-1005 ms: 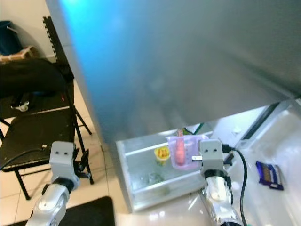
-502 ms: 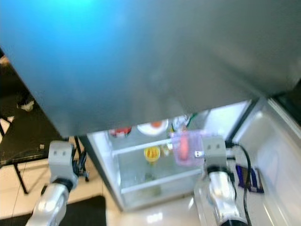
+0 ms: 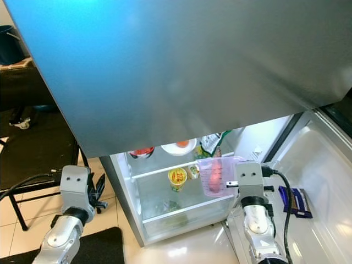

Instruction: Restocking fridge

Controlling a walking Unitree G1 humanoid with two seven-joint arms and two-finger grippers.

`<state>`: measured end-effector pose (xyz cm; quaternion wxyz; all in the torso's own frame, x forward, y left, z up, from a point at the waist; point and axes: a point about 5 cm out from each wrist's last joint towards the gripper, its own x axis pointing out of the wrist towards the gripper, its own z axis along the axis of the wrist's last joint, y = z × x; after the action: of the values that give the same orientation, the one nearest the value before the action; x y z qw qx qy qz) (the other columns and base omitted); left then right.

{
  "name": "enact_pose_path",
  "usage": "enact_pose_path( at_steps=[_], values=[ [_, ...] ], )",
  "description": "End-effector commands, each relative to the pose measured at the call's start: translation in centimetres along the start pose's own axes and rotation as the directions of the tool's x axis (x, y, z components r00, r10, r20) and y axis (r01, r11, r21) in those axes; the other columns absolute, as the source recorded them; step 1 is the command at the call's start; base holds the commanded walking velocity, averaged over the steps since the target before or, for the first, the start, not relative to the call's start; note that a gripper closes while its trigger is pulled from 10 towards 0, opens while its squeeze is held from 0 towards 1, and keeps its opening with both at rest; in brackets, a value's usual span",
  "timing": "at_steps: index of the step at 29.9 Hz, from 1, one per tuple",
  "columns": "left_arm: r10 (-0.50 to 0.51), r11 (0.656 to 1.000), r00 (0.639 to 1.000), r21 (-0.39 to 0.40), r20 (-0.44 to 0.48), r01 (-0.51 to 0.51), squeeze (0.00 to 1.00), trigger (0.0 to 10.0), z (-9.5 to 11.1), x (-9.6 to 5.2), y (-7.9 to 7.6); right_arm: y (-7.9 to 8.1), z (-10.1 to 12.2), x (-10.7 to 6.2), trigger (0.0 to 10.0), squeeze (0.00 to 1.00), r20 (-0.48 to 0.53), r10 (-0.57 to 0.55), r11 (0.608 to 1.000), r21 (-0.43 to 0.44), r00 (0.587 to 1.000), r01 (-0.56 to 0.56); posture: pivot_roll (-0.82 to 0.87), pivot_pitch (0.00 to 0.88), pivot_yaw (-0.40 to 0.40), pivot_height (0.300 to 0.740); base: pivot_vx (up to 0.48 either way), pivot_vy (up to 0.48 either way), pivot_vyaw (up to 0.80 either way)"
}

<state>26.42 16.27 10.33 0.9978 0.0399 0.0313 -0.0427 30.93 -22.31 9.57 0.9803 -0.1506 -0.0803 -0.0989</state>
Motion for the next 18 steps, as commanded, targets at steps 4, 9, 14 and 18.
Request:
enact_pose_path(
  at_steps=[4, 9, 14, 18],
  values=[
    [0.005, 1.000, 1.000, 0.006, -0.001, -0.005, 0.00, 10.0, 0.0, 0.0, 0.1, 0.0, 2.5, 1.0, 10.0, 0.00, 0.113, -0.052, 0.999, 0.010, 0.992, 0.052, -0.08, 0.139, 0.028, 0.740, 0.000, 0.000, 0.00],
    [0.002, 1.000, 1.000, 0.005, 0.010, -0.002, 0.00, 10.0, 0.4, 0.1, 0.2, 0.1, 3.8, 1.3, 10.0, 0.00, 0.161, -0.078, 0.997, 0.025, 0.984, 0.075, -0.08, 0.137, 0.036, 0.740, 0.000, 0.000, 0.00],
    [-0.012, 1.000, 0.999, -0.016, 0.051, 0.013, 0.00, 10.0, 1.9, 1.0, -0.1, 0.6, 5.2, 1.6, 10.0, 0.00, 0.216, -0.101, 0.995, 0.034, 0.971, 0.096, -0.07, 0.140, 0.057, 0.740, 0.000, 0.000, 0.00],
    [-0.060, 0.997, 0.994, -0.047, 0.095, 0.064, 0.00, 10.0, 3.4, 1.7, -1.0, 0.9, 5.9, 1.6, 10.0, 0.00, 0.240, -0.120, 0.993, 0.039, 0.964, 0.113, -0.07, 0.140, 0.064, 0.740, 0.000, 0.000, 0.00]
  ],
)
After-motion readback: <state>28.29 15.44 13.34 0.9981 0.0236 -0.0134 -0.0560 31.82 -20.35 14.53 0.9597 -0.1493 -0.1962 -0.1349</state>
